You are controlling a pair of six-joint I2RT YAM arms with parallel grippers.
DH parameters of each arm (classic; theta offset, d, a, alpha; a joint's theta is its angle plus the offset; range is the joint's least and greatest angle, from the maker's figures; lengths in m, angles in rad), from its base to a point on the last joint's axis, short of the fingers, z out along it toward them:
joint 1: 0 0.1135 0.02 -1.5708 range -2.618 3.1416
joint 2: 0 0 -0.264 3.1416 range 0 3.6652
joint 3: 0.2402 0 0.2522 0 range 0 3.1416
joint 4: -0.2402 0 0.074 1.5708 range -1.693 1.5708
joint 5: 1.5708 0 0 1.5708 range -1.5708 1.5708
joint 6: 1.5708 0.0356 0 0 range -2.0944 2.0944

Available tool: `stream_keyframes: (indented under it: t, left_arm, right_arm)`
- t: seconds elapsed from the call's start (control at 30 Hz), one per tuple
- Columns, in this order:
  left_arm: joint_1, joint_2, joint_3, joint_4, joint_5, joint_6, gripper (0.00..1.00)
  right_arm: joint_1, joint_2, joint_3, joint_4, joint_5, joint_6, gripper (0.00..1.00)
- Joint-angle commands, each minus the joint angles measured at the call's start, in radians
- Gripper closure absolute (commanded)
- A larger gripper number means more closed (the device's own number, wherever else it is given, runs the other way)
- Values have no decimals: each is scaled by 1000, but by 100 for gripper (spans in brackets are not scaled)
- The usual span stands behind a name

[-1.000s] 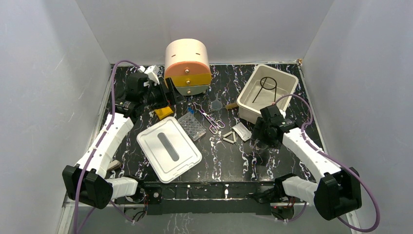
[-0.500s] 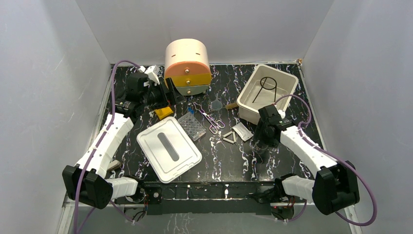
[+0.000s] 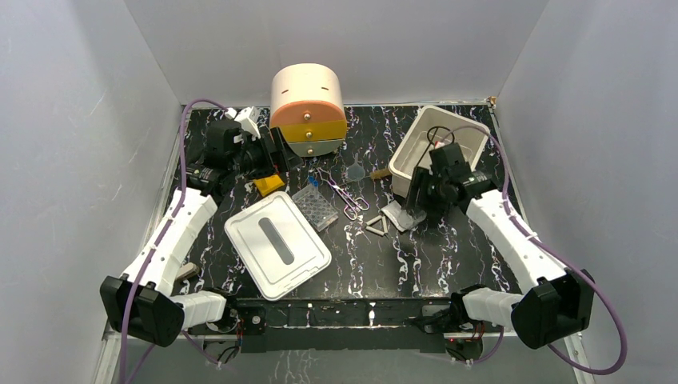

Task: Organize the chemistry lab equipment

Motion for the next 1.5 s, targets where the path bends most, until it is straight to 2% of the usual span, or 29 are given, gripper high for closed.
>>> stream_keyframes:
  t: [0.0,0.2,0.3,0.43,0.57,0.7,0.87,1.2,1.47]
  left_arm:
    - [-5,5,17,21,5,1,2]
    - [-4,31,51,26,6,10,2]
    - [-5,40,58,26,8,13,2]
    - [-5,48,63,27,7,17,2]
    - [-5,54,62,26,2,21,2]
    - [-5,68,68,26,1,25,2]
    - [-5,101,91,30,5,33,2]
    - [-4,154,174,6,0,71,2]
    - [-5,193,209,-9,-13,88,2]
  right_arm:
    - [6,15,207,-1,-157,-79,56]
    - [3,66,421,70,-125,-80,55]
    - [1,98,506,99,-48,-95,54]
    - [-10,185,628,31,102,-141,54]
    - [-24,231,657,-7,226,-167,54]
    - [-53,288,650,-48,286,-161,55]
    - [-85,360,587,-20,253,-196,55]
    - [-140,530,517,101,88,-244,55]
    - [-142,648,481,192,60,-243,55]
